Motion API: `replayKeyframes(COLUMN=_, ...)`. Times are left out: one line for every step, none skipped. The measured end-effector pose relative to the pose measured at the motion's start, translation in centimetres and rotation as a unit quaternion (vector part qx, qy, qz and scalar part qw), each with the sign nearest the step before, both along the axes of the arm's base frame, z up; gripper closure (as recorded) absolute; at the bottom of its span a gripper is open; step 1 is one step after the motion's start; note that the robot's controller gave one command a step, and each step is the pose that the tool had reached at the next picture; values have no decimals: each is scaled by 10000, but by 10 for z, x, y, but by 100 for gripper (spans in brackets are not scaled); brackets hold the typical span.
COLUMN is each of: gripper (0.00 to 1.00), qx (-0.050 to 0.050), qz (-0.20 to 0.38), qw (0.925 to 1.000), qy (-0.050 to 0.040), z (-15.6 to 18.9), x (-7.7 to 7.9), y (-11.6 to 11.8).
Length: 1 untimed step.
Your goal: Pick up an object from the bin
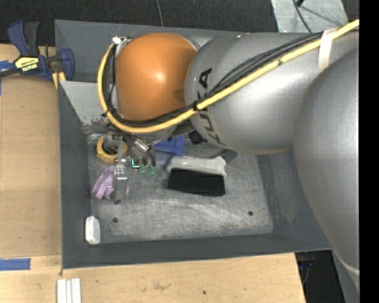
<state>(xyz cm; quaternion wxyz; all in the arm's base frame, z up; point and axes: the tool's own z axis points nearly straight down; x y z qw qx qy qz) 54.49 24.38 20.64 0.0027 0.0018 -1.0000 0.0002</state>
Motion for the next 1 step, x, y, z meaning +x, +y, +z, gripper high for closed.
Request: replayKeyframes(gripper=0, qx=9, qz=-15, qw=10000, qy=-39, z=4, x=2, y=-1)
